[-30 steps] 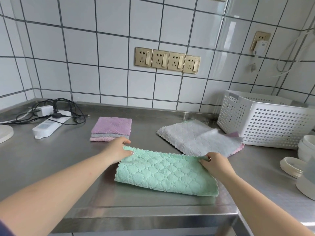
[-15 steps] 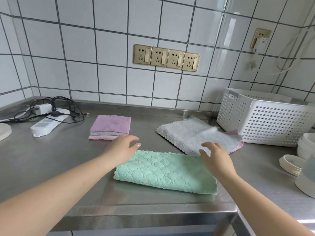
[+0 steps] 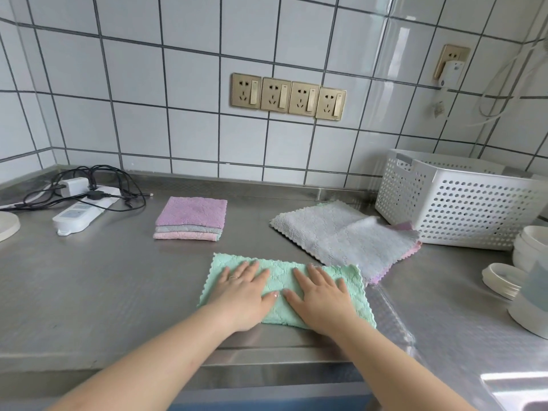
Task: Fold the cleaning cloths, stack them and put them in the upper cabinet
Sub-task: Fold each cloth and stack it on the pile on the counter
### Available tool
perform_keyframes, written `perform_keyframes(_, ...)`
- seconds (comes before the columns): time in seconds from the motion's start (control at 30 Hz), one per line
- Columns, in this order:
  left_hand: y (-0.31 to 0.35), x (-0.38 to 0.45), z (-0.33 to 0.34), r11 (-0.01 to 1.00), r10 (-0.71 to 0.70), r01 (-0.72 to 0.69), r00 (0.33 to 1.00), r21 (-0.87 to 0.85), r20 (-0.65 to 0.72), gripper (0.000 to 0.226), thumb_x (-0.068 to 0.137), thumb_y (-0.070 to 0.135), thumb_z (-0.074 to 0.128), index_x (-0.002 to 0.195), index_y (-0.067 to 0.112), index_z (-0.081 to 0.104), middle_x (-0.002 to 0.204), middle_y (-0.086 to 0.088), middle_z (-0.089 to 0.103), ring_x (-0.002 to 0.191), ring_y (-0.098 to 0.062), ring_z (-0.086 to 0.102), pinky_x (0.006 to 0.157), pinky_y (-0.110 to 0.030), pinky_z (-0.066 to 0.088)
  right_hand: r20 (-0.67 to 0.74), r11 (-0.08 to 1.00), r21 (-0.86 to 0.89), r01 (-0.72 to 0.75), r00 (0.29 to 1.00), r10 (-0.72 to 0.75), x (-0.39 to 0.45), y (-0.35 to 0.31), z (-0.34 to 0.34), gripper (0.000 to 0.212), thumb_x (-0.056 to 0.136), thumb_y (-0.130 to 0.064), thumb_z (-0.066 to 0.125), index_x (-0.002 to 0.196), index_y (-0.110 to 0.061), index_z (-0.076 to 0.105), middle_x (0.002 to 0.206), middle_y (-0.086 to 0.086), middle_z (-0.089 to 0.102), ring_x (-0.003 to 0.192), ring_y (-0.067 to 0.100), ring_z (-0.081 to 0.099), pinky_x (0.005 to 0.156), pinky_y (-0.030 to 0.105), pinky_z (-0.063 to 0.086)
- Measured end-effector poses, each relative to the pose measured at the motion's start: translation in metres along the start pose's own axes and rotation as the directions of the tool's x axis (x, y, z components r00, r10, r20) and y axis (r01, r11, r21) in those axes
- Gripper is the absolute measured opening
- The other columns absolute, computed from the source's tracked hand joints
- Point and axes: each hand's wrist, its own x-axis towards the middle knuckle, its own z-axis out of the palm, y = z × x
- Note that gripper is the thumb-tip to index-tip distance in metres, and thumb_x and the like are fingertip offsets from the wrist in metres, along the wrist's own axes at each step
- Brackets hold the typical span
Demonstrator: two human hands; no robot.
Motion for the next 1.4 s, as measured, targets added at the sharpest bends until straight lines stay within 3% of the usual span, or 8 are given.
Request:
perform_keyframes(0.37, -0.025, -0.006, 0.0, 0.998, -0.057, 0.057, 0.998, -0.039, 0.001, 0.068, 0.09, 0.065, 0.017, 0.149, 0.033, 0.005, 0.158, 0.002, -0.005, 0.146, -0.017, -0.007, 0.117, -0.045, -0.003, 0.034, 0.994, -0.009, -0.111, 0.993, 0.111, -0.014, 0.04, -0.008, 0.078, 0.085, -0.073, 0.011, 0.15, -0.031, 0.007, 0.16, -0.004, 0.003, 0.147, 0.016, -0.002, 0.118, 0.05, 0.002)
perform_keyframes(0.5, -0.016, -0.02, -0.009, 0.986, 0.127, -0.141, 0.981, -0.088, -0.144, 0.081, 0.072, 0.069, 0.008, 0.139, 0.034, 0.038, 0.15, 0.01, 0.031, 0.142, -0.009, 0.019, 0.119, -0.041, 0.001, -0.115, 0.997, -0.025, -0.074, 0.991, 0.071, -0.008, 0.034, -0.012, 0.06, 0.092, -0.061, 0.031, 0.143, -0.029, 0.033, 0.152, -0.007, 0.028, 0.143, 0.015, 0.02, 0.115, 0.048, 0.008)
perform_keyframes(0.63, 0.011, -0.042, -0.019, 0.919, 0.355, -0.383, 0.906, -0.091, -0.229, 0.051, 0.083, 0.057, 0.033, 0.117, 0.032, 0.062, 0.119, 0.014, 0.06, 0.115, -0.007, 0.049, 0.116, -0.028, 0.012, -0.219, 0.972, 0.204, 0.12, 0.973, -0.074, 0.011, 0.012, -0.023, 0.031, 0.093, -0.024, 0.048, 0.121, -0.027, 0.061, 0.133, -0.01, 0.055, 0.119, 0.017, 0.053, 0.099, 0.029, 0.036)
perform_keyframes(0.73, 0.02, -0.045, -0.015, 0.903, 0.411, -0.43, 0.867, -0.005, -0.28, 0.029, 0.085, 0.042, 0.05, 0.105, 0.03, 0.069, 0.104, 0.01, 0.066, 0.097, -0.014, 0.058, 0.106, -0.029, 0.03, -0.22, 0.954, 0.275, 0.123, 0.974, -0.062, 0.029, -0.008, -0.027, 0.03, 0.091, -0.014, 0.048, 0.11, -0.025, 0.068, 0.124, -0.005, 0.061, 0.11, 0.021, 0.058, 0.087, 0.029, 0.045)
perform_keyframes(0.83, 0.019, -0.041, -0.008, 0.903, 0.41, -0.428, 0.832, 0.037, -0.374, 0.015, 0.066, 0.037, 0.059, 0.071, 0.033, 0.072, 0.068, 0.011, 0.064, 0.06, -0.011, 0.061, 0.072, -0.025, 0.054, -0.187, 0.969, 0.227, 0.099, 0.981, -0.056, 0.043, -0.017, -0.024, 0.031, 0.09, -0.014, 0.046, 0.108, -0.025, 0.069, 0.12, 0.001, 0.062, 0.109, 0.025, 0.058, 0.084, 0.031, 0.046)
perform_keyframes(0.93, 0.02, -0.04, -0.006, 0.908, 0.408, -0.414, 0.83, 0.071, -0.38, 0.013, 0.061, 0.036, 0.056, 0.062, 0.033, 0.069, 0.06, 0.012, 0.059, 0.053, -0.009, 0.058, 0.063, -0.021, 0.053, -0.193, 0.976, 0.196, 0.092, 0.98, -0.054, 0.046, -0.019, -0.022, 0.03, 0.088, -0.012, 0.047, 0.105, -0.024, 0.069, 0.117, 0.002, 0.062, 0.107, 0.025, 0.058, 0.082, 0.032, 0.047)
perform_keyframes(1.2, -0.012, -0.051, -0.005, 0.919, 0.393, -0.379, 0.841, 0.113, -0.371, 0.023, 0.07, 0.039, 0.042, 0.061, 0.033, 0.062, 0.066, 0.017, 0.059, 0.059, 0.001, 0.057, 0.084, -0.019, 0.047, -0.146, 0.982, 0.167, 0.084, 0.987, -0.06, 0.041, -0.005, -0.025, 0.023, 0.086, -0.014, 0.052, 0.098, -0.024, 0.069, 0.104, -0.002, 0.069, 0.099, 0.023, 0.062, 0.08, 0.032, 0.052)
perform_keyframes(1.4, -0.041, -0.056, -0.014, 0.937, 0.349, -0.322, 0.855, 0.136, -0.384, 0.02, 0.071, 0.039, 0.042, 0.066, 0.033, 0.061, 0.071, 0.017, 0.057, 0.065, -0.004, 0.06, 0.081, -0.025, 0.033, -0.073, 0.986, 0.154, 0.07, 0.996, -0.06, 0.02, 0.007, -0.032, 0.013, 0.087, -0.028, 0.061, 0.097, -0.025, 0.069, 0.1, -0.005, 0.069, 0.097, 0.017, 0.062, 0.072, 0.025, 0.047)
